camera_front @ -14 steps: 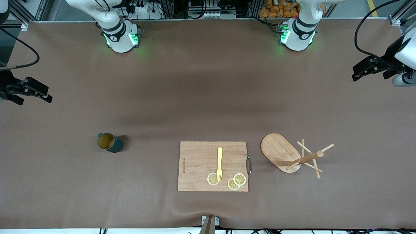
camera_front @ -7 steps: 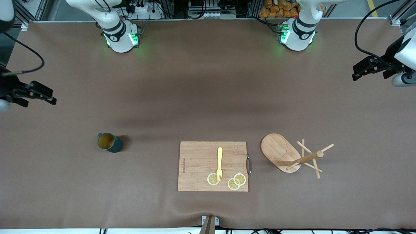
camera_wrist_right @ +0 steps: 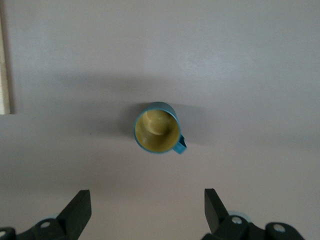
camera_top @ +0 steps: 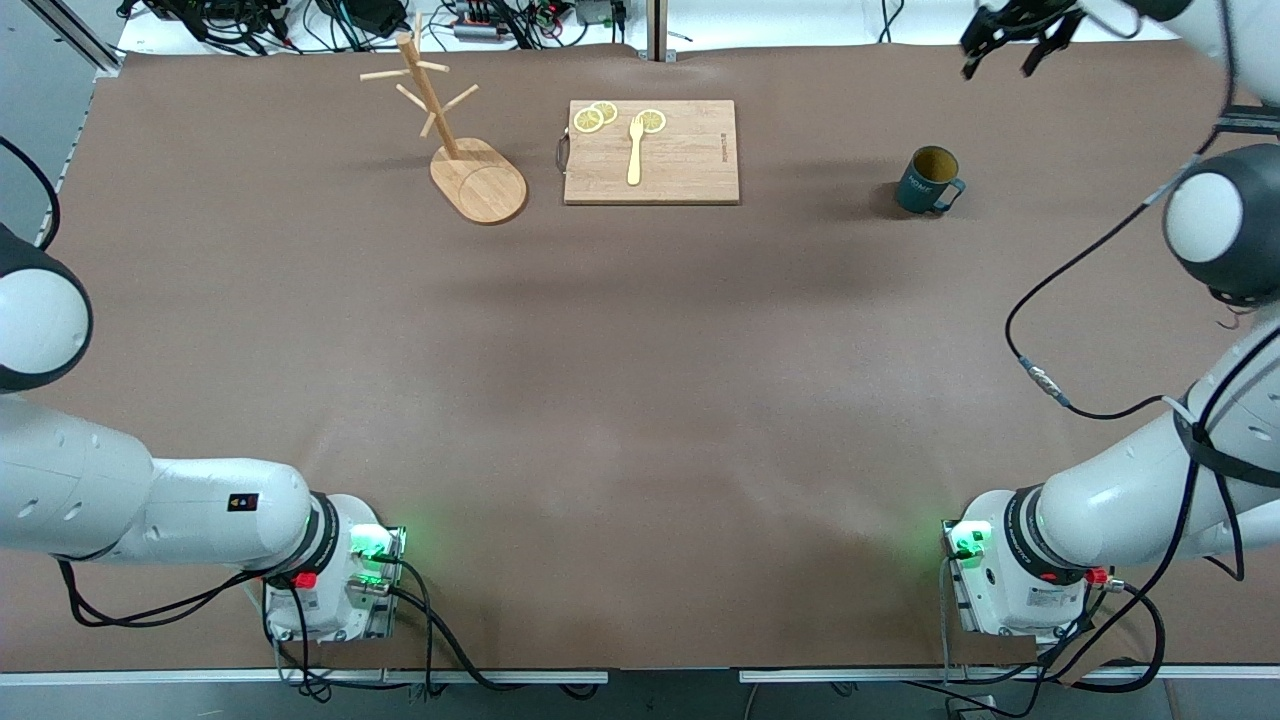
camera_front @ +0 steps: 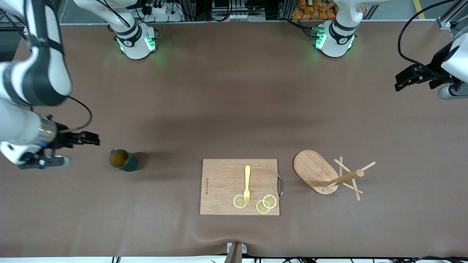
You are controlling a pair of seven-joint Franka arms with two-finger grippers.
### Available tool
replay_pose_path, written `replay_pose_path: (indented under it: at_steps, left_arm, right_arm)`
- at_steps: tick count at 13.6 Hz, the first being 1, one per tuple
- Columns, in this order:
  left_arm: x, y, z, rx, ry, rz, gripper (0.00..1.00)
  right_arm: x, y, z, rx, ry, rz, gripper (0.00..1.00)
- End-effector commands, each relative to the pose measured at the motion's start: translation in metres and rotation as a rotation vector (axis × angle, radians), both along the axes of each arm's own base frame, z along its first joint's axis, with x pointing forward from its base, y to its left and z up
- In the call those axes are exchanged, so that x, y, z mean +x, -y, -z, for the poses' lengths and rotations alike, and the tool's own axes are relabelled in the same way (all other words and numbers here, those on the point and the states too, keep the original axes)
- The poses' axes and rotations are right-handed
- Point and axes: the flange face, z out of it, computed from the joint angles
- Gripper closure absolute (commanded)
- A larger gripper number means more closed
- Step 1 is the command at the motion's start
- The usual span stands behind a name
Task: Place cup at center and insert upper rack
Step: 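Reach the right gripper to the teal mug and grasp it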
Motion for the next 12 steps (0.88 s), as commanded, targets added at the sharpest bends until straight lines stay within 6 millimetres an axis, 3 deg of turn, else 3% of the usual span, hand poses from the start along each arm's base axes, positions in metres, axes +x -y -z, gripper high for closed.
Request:
replay_pose_path:
  at_steps: [1,4,10,12]
  left_arm:
    - [-0.002,-0.001,-0.002,0.000,-0.004,0.014,0.00]
    - [-0.002,-0.001,0.001,0.000,-0.010,0.012,0.00]
    - [-0.002,-0.003,0.004,0.001,-0.018,0.011,0.00]
    - [-0.002,-0.003,0.005,0.001,-0.020,0.011,0.00]
  right_arm:
    - [0.017,-0.018,0.035,0.035,0.001,0.013,0.01]
    - [0.027,-0.033,0.077,0.061,-0.002,0.010,0.06]
    - [0.024,-0.026,0.157,0.044,-0.052,0.036,0.13]
    - [0.020,-0.022,0.175,0.061,-0.074,0.059,0.13]
